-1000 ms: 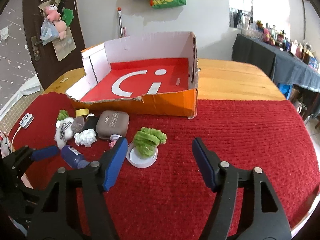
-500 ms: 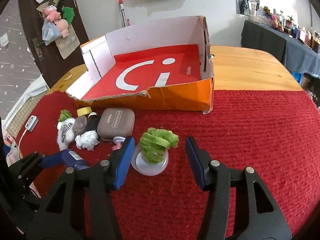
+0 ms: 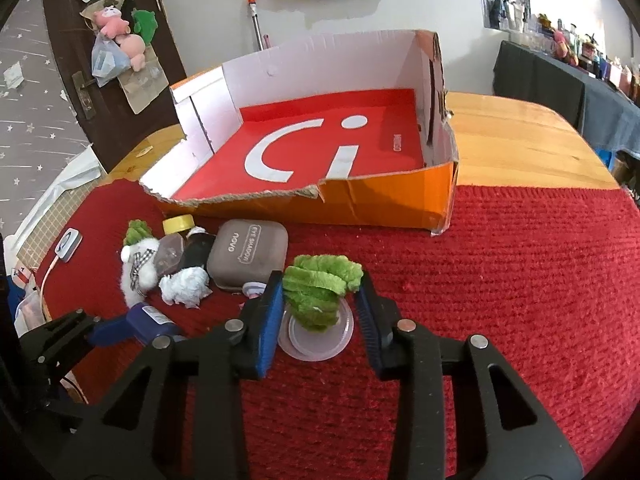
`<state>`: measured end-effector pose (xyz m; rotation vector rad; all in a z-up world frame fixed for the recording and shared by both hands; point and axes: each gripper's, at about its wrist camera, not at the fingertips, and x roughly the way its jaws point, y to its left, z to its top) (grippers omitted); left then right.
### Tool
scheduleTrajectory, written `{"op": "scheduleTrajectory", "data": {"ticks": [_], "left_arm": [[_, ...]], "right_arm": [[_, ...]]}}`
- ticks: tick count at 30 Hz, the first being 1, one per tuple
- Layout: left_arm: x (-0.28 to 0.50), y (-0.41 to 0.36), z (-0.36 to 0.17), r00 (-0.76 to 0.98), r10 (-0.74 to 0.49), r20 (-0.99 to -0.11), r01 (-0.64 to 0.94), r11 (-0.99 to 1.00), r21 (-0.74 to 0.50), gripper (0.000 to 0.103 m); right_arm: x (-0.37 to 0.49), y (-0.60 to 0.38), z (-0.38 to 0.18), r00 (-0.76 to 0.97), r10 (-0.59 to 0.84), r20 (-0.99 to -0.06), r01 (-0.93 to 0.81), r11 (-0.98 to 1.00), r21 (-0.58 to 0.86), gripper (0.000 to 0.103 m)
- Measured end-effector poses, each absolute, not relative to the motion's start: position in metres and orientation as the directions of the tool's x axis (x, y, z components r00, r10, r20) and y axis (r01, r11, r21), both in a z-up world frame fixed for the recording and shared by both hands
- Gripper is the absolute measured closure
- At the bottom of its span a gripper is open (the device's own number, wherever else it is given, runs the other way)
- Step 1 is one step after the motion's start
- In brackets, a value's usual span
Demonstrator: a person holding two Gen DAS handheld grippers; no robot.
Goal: Organize objects
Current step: 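Close the left tool on the navy-blue bottle while the right tool grasps the green yarn ball, then lift and carry the bottle with the left tool while the right tool carries the yarn into the box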
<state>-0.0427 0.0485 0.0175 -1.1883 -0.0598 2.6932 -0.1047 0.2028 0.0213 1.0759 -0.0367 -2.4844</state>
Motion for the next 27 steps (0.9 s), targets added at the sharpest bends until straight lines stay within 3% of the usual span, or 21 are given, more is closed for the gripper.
{"op": "scheduleTrajectory", "data": {"ticks": [14, 27], "left_arm": [[-0.041, 0.034, 0.061, -0.746, 0.181, -0.641, -0.16, -0.983, -0.091, 0.04], [-0.07, 0.016, 0.081, -0.765, 0.152, -0.626, -0.127, -0.988, -0.085, 0.04]], "right_arm": [[-0.079, 0.197, 0.067, -0.662, -0.449, -0.599, 0.425, -0.884, 0.194, 0.07], [-0.085, 0.193, 0.083, -0.661, -0.463, -0.59, 0.437, -0.877, 0.199, 0.07]]}}
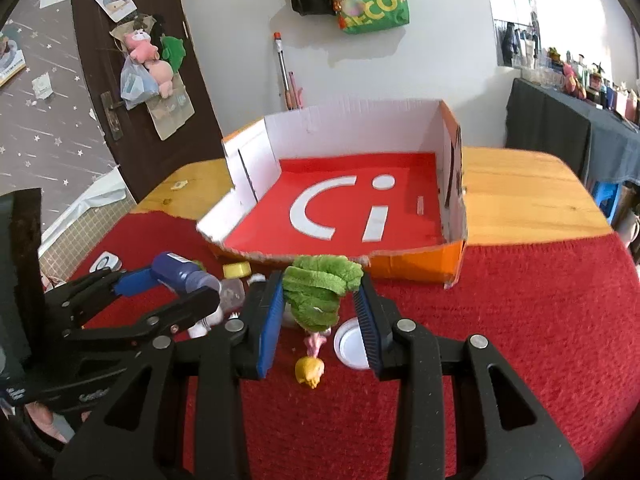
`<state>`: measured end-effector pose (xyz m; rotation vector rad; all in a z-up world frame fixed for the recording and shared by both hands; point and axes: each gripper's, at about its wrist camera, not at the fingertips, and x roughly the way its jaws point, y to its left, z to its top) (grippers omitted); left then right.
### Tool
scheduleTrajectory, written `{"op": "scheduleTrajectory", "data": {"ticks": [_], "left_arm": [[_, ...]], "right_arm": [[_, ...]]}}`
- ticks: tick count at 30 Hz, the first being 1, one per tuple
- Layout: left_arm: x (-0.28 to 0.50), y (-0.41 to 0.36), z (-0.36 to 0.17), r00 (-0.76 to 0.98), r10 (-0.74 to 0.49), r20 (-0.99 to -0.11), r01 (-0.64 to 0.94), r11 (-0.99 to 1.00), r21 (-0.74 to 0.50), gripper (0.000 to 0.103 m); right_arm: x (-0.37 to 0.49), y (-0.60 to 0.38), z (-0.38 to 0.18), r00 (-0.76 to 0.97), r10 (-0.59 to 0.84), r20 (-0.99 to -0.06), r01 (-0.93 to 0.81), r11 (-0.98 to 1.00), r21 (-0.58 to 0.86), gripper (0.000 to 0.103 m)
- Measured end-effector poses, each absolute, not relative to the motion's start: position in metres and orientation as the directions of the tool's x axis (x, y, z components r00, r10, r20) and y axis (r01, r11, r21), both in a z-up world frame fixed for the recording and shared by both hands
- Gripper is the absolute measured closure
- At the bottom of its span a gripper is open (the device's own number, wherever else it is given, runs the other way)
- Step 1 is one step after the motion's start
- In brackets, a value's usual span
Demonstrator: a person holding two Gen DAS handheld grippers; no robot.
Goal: Organize objects
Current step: 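Lift and carry the bottle with the left tool while the right tool carries the yarn into the box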
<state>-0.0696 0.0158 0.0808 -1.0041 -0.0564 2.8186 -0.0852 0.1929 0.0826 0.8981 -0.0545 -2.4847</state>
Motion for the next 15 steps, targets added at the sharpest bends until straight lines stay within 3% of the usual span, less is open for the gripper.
{"op": "scheduleTrajectory", "data": {"ticks": [15], "left_arm": [[-0.123, 0.004, 0.086, -0.734, 0.153, -0.662, -0.12, -0.988, -0.095, 0.04]], "right_arm": [[-0.124, 0.182, 0.088, -0.637, -0.455, -0.623, 0.433, -0.879, 0.199, 0.07]]}}
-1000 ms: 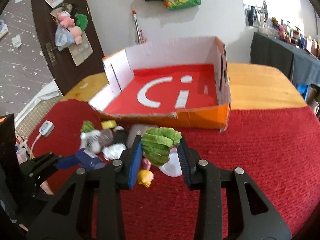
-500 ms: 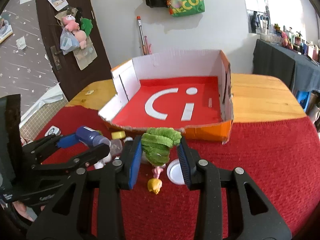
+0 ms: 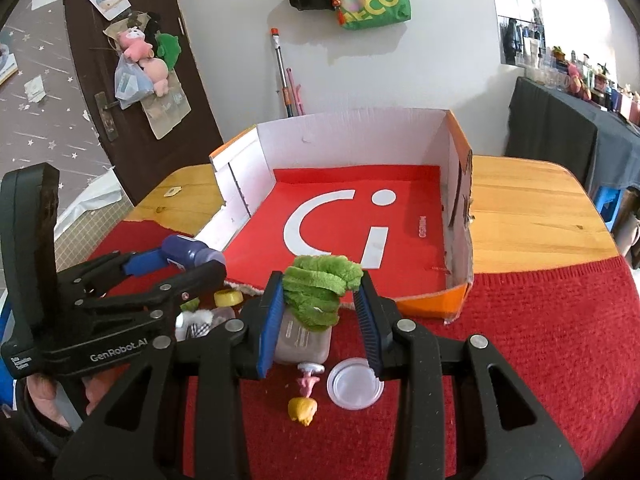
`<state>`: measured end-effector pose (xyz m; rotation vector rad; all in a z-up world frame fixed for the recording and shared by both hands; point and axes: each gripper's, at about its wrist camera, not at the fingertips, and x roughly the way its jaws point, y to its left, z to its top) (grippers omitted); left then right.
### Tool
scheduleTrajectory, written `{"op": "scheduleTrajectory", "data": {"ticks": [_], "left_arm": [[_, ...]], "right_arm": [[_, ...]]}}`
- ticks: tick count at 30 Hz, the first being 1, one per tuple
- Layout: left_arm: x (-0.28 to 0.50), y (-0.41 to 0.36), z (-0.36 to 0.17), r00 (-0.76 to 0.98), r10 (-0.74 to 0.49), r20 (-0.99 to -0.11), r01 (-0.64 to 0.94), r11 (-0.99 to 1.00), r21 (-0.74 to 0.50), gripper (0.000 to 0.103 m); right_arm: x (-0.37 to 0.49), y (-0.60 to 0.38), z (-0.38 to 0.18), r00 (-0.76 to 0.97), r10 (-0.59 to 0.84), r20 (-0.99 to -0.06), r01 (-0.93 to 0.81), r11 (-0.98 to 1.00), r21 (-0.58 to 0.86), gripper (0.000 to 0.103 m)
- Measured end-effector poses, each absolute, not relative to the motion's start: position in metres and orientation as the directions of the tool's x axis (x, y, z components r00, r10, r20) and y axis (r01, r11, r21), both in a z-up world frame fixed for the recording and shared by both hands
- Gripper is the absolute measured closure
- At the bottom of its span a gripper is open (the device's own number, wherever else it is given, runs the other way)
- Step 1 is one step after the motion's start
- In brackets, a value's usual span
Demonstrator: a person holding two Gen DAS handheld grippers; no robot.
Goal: Organize objects
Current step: 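Lift and carry the bottle with the left tool while the right tool carries the yarn into the box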
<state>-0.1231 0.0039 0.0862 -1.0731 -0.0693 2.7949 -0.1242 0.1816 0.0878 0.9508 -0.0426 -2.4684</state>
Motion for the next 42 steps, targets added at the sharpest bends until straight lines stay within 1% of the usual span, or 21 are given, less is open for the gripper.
{"op": "scheduleTrajectory", "data": {"ticks": [12, 30, 32, 42], "left_arm": [[-0.166, 0.0, 0.082, -0.689, 0.169, -0.705, -0.132, -0.985, -0.107, 0.04], [-0.218, -0.003, 0.045, -0.585, 0.188, -0.789, -0.126, -0.982, -0.14, 0.04], [-0.22, -0.003, 0.043, -0.589, 0.171, -0.79, -0.125, -0.985, -0.12, 0.04], [-0.227, 0.001, 0.041, -0.578, 0.178, -0.797, -0.146, -0.983, -0.113, 0.04]], "right_arm": [[-0.164, 0.173, 0.087, -0.614, -0.449, -0.649, 0.43, -0.88, 0.202, 0.07], [-0.226, 0.167, 0.05, -0.524, -0.43, -0.736, 0.391, -0.888, 0.241, 0.07], [-0.231, 0.166, 0.046, -0.513, -0.427, -0.745, 0.386, -0.89, 0.244, 0.07], [-0.242, 0.165, 0.033, -0.483, -0.41, -0.774, 0.373, -0.896, 0.242, 0.07]]}}
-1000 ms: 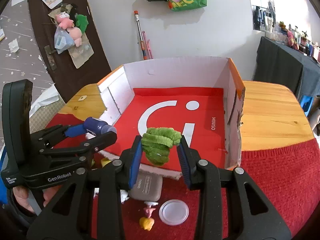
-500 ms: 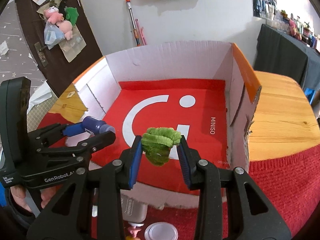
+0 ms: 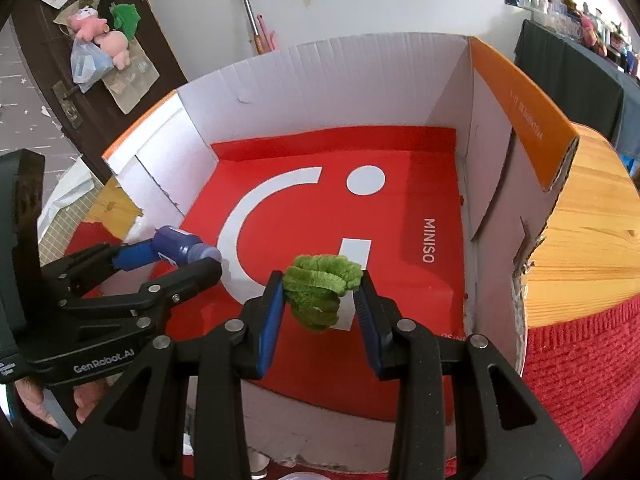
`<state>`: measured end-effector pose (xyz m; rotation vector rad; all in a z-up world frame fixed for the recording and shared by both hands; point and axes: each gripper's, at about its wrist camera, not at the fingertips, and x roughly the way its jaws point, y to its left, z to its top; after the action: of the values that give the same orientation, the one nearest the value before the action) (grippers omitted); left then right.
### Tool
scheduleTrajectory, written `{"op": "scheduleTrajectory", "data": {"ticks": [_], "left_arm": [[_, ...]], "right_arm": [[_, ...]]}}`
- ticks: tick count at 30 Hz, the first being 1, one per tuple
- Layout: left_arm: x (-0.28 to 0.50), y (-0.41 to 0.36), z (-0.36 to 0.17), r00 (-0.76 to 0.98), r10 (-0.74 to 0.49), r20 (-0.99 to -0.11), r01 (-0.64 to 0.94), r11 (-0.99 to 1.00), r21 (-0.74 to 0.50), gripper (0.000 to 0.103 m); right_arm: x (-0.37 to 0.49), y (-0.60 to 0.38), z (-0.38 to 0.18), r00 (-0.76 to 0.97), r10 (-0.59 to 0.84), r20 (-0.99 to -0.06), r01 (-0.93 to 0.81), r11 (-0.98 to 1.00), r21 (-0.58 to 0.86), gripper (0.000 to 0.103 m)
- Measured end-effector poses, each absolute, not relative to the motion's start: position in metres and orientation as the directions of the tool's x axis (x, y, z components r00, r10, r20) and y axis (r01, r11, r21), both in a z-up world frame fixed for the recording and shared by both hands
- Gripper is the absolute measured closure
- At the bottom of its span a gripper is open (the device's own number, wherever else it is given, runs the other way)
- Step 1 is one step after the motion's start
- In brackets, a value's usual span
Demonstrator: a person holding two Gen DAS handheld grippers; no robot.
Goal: Organize objects
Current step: 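Lift and carry the bottle with the left tool while the right tool carries the yarn into the box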
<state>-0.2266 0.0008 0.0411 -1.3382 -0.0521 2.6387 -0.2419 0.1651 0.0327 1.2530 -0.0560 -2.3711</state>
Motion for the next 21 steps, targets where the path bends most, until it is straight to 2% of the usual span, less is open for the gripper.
{"op": "scheduleTrajectory", "data": {"ticks": [21], "left_arm": [[-0.231, 0.007, 0.027, -0.545, 0.175, -0.82, -0.15, -0.983, -0.109, 0.04]], "right_arm": [[-0.245, 0.16, 0.021, -0.446, -0.372, -0.814, 0.373, -0.904, 0.208, 0.069]]}}
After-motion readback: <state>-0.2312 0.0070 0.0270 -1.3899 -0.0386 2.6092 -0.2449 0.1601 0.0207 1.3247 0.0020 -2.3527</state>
